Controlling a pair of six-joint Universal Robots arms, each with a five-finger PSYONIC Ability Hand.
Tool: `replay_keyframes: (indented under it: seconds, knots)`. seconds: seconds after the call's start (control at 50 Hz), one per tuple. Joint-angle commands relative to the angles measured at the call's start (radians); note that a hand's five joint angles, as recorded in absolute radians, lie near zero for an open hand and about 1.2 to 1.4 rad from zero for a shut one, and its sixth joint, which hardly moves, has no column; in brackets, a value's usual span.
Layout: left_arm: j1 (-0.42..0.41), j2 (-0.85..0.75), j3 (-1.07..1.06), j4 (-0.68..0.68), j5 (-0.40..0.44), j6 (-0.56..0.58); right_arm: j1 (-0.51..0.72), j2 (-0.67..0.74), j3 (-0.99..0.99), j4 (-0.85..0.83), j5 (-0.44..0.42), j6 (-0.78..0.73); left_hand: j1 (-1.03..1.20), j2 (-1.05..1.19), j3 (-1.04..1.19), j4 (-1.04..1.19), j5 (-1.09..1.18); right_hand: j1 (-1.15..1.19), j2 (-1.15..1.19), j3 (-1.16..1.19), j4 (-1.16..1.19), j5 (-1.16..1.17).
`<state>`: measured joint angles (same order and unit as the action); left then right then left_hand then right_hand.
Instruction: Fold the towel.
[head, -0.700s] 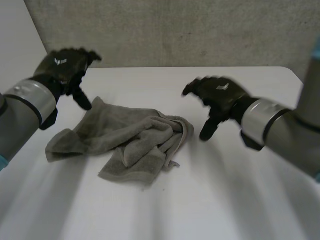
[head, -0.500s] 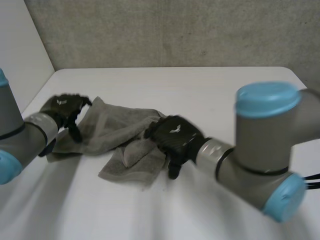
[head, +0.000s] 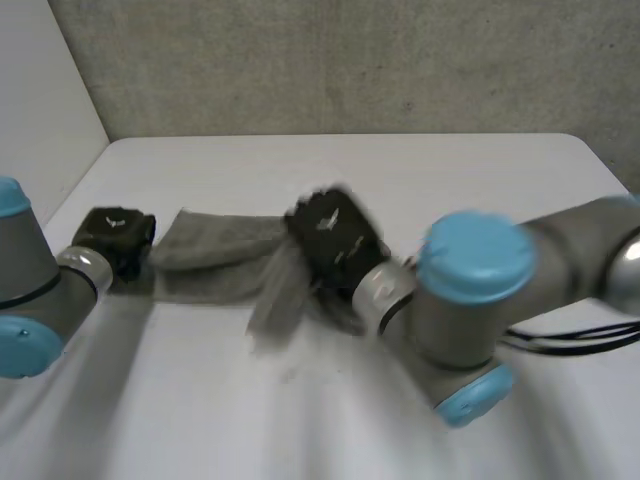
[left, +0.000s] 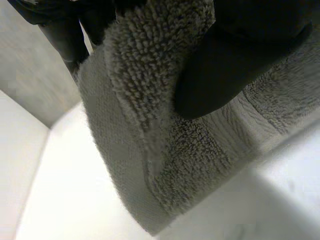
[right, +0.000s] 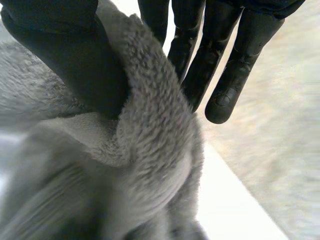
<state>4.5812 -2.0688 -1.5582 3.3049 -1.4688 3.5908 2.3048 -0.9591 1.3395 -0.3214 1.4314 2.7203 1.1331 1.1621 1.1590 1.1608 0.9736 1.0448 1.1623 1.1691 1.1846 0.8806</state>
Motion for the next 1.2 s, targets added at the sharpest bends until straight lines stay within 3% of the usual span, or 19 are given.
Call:
replay_keyframes:
  seconds: [0.02,0.12,0.24,0.34,0.38,0.46,0.52,0.56,0.6,0.62,0.64,0.68,0.7,0.72,0.76,0.94,1.2]
  knots:
    - [-0.051,0.281,-0.066,-0.033,0.001,-0.044,-0.214,-0.297,0.037,0.123,-0.019,0.246,0.263,0.234,0.237,0.235,0.248,0.351,0.234,0.227,0.212,0.341]
    - [-0.056,0.462,-0.075,-0.094,0.010,-0.124,-0.398,-0.433,-0.002,0.346,-0.126,0.312,0.263,0.234,0.237,0.235,0.248,0.351,0.234,0.227,0.212,0.341]
    - [-0.056,0.518,-0.060,-0.156,0.032,-0.187,-0.505,-0.457,-0.025,0.394,-0.209,0.358,0.263,0.234,0.237,0.235,0.248,0.351,0.234,0.227,0.212,0.341]
    - [-0.064,0.467,-0.075,-0.182,0.091,-0.195,-0.556,-0.386,-0.036,0.401,-0.275,0.443,0.263,0.234,0.237,0.235,0.248,0.351,0.234,0.227,0.212,0.341]
    - [-0.083,0.342,-0.062,-0.183,0.104,-0.199,-0.555,-0.269,-0.051,0.403,-0.304,0.457,0.263,0.234,0.237,0.235,0.248,0.351,0.234,0.227,0.212,0.341]
    - [-0.108,0.214,-0.026,-0.177,0.102,-0.191,-0.547,-0.168,-0.072,0.387,-0.304,0.434,0.263,0.234,0.237,0.235,0.248,0.351,0.234,0.227,0.212,0.341]
    - [-0.110,0.080,0.050,-0.165,0.096,-0.190,-0.547,-0.065,-0.109,0.363,-0.293,0.374,0.263,0.234,0.237,0.235,0.248,0.347,0.229,0.222,0.207,0.336]
    - [-0.110,0.026,0.092,-0.162,0.094,-0.191,-0.545,-0.013,-0.135,0.352,-0.281,0.332,0.217,0.188,0.191,0.189,0.202,0.206,0.088,0.081,0.066,0.195]
    - [-0.099,-0.042,0.150,-0.147,0.078,-0.190,-0.545,0.052,-0.175,0.355,-0.237,0.245,-0.157,-0.186,-0.183,-0.185,-0.172,-0.159,-0.277,-0.283,-0.299,-0.170]
    - [-0.099,-0.042,0.150,-0.146,0.078,-0.190,-0.545,0.053,-0.175,0.355,-0.236,0.245,-0.159,-0.188,-0.185,-0.187,-0.174,-0.161,-0.279,-0.286,-0.301,-0.172]
    - [-0.091,-0.056,0.164,-0.134,0.058,-0.190,-0.547,0.057,-0.177,0.354,-0.215,0.202,-0.223,-0.252,-0.249,-0.251,-0.238,-0.333,-0.450,-0.457,-0.473,-0.343]
    - [-0.087,-0.056,0.165,-0.116,0.039,-0.188,-0.548,0.056,-0.175,0.355,-0.204,0.172,-0.264,-0.293,-0.290,-0.292,-0.280,-0.465,-0.583,-0.590,-0.605,-0.476]
    - [-0.085,-0.053,0.161,-0.093,0.024,-0.188,-0.551,0.048,-0.171,0.355,-0.197,0.156,-0.402,-0.431,-0.427,-0.429,-0.417,-0.592,-0.709,-0.716,-0.731,-0.602]
    - [-0.085,-0.053,0.161,-0.093,0.024,-0.188,-0.551,0.048,-0.171,0.355,-0.197,0.156,-0.403,-0.432,-0.429,-0.431,-0.418,-0.593,-0.710,-0.717,-0.733,-0.603]
    - [-0.087,-0.022,0.142,-0.079,0.005,-0.188,-0.554,0.004,-0.155,0.358,-0.190,0.148,-0.727,-0.756,-0.753,-0.755,-0.743,-0.707,-0.824,-0.831,-0.847,-0.717]
    - [-0.105,0.153,0.030,-0.073,0.010,-0.188,-0.564,-0.187,-0.016,0.352,-0.212,0.098,-0.881,-0.910,-0.907,-0.909,-0.896,-0.743,-0.860,-0.867,-0.882,-0.753]
    - [-0.104,0.374,-0.180,-0.079,0.021,-0.153,-0.553,-0.293,0.263,0.289,-0.341,-0.318,-0.838,-0.867,-0.863,-0.865,-0.853,-0.743,-0.860,-0.867,-0.882,-0.753]
